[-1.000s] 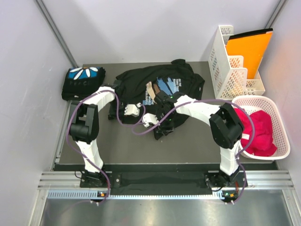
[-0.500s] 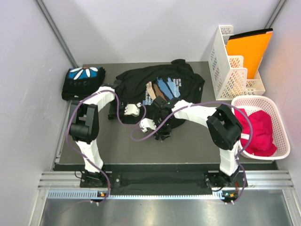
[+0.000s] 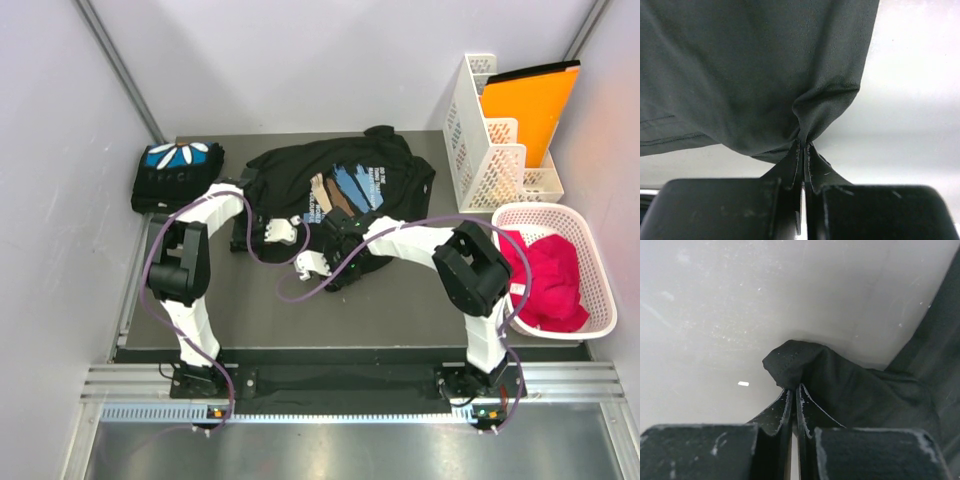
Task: Fold and stack the t-shirts
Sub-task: Flatten the tshirt out
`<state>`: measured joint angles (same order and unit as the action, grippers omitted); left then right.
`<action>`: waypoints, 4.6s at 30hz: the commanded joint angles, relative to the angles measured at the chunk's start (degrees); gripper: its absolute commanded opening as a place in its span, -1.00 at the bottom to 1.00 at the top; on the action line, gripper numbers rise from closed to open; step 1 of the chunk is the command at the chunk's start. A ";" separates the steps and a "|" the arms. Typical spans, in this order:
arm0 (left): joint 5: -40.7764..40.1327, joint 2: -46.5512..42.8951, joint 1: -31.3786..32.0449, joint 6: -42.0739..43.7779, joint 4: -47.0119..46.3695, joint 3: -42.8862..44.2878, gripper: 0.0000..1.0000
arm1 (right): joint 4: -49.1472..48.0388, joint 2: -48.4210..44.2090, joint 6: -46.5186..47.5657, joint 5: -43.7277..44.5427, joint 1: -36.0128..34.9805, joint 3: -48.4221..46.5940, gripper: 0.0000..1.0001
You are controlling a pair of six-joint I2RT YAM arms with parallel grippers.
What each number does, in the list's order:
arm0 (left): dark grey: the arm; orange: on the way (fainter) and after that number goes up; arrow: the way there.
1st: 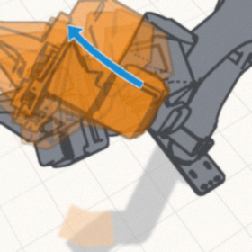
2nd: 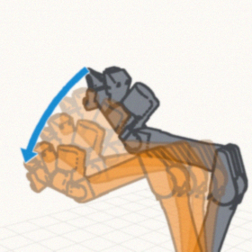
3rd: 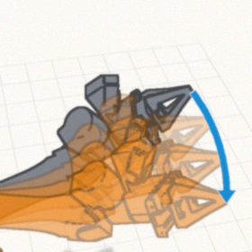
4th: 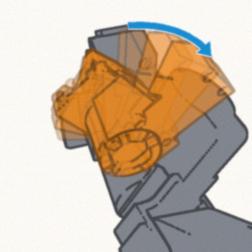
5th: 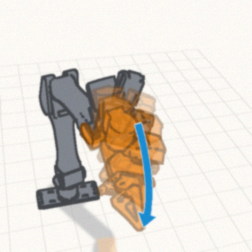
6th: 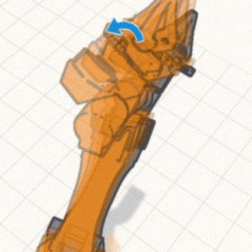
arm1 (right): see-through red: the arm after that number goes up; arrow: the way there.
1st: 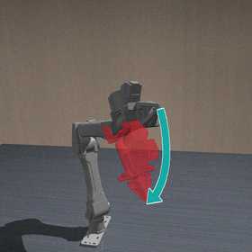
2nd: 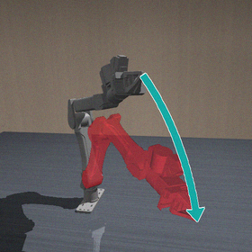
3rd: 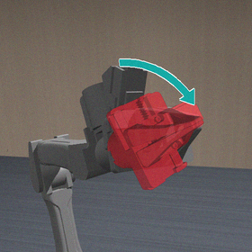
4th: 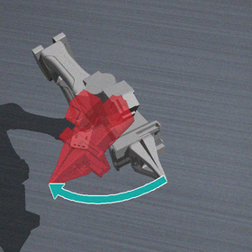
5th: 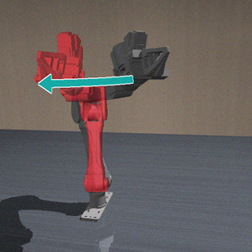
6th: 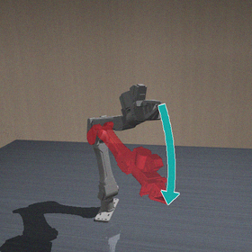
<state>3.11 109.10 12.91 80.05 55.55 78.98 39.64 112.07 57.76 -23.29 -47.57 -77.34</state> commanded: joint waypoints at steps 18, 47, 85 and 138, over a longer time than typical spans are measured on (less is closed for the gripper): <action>1.19 -7.23 0.36 0.02 -0.09 -1.64 -1.00 | 44.03 7.80 24.60 -3.87 11.44 -31.37 -1.00; 1.28 -8.11 1.51 -0.86 0.79 -0.40 -1.00 | 15.03 -5.31 14.93 -1.06 9.43 -18.37 -1.00; 2.25 -5.66 2.03 -2.88 -0.36 -0.76 -1.00 | 6.50 -6.07 3.68 -0.87 12.15 -11.27 -0.20; 1.81 -1.87 2.21 -2.09 0.35 3.20 -1.00 | -3.25 10.19 -0.10 2.45 8.02 -20.92 -0.76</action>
<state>1.61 107.55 14.96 77.67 55.16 80.53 39.57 121.58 59.13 -23.35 -38.39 -96.88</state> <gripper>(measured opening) 0.012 0.275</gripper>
